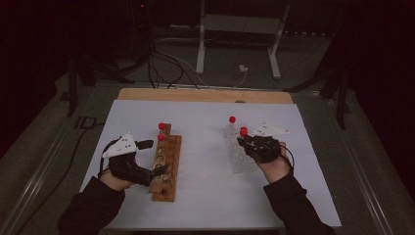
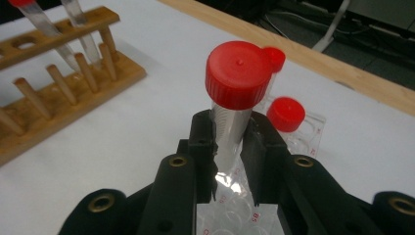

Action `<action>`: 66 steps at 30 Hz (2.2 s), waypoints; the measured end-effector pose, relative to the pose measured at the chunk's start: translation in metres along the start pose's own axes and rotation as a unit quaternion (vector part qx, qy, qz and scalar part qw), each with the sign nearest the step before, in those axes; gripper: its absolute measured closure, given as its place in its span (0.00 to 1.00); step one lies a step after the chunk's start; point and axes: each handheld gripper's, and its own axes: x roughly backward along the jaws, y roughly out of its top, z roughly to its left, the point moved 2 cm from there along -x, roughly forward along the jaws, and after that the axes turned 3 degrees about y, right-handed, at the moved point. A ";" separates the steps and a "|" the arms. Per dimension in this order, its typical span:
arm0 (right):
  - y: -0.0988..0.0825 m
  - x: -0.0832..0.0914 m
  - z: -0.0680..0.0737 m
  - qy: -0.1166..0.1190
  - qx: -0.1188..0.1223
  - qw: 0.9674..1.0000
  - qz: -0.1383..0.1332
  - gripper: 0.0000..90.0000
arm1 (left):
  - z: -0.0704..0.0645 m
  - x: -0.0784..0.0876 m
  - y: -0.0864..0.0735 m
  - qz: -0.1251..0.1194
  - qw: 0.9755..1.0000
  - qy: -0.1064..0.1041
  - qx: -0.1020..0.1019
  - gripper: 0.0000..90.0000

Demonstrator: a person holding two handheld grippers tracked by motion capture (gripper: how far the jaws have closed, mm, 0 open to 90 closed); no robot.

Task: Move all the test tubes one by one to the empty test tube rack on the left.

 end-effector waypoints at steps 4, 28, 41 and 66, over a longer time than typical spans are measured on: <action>0.005 0.008 0.005 0.003 0.008 1.000 -0.010 0.84 | -0.003 -0.001 0.003 0.002 1.000 -0.003 -0.004 0.01; 0.006 0.013 0.050 0.092 0.037 0.995 0.005 0.84 | -0.020 -0.020 0.032 0.001 0.999 -0.042 -0.024 0.01; -0.001 0.003 0.078 0.140 0.052 0.989 0.023 0.84 | -0.043 -0.046 0.041 0.025 0.995 -0.082 -0.051 0.02; -0.002 0.001 0.104 0.177 0.074 0.981 0.032 0.84 | -0.065 -0.076 0.041 0.050 0.989 -0.107 -0.090 0.49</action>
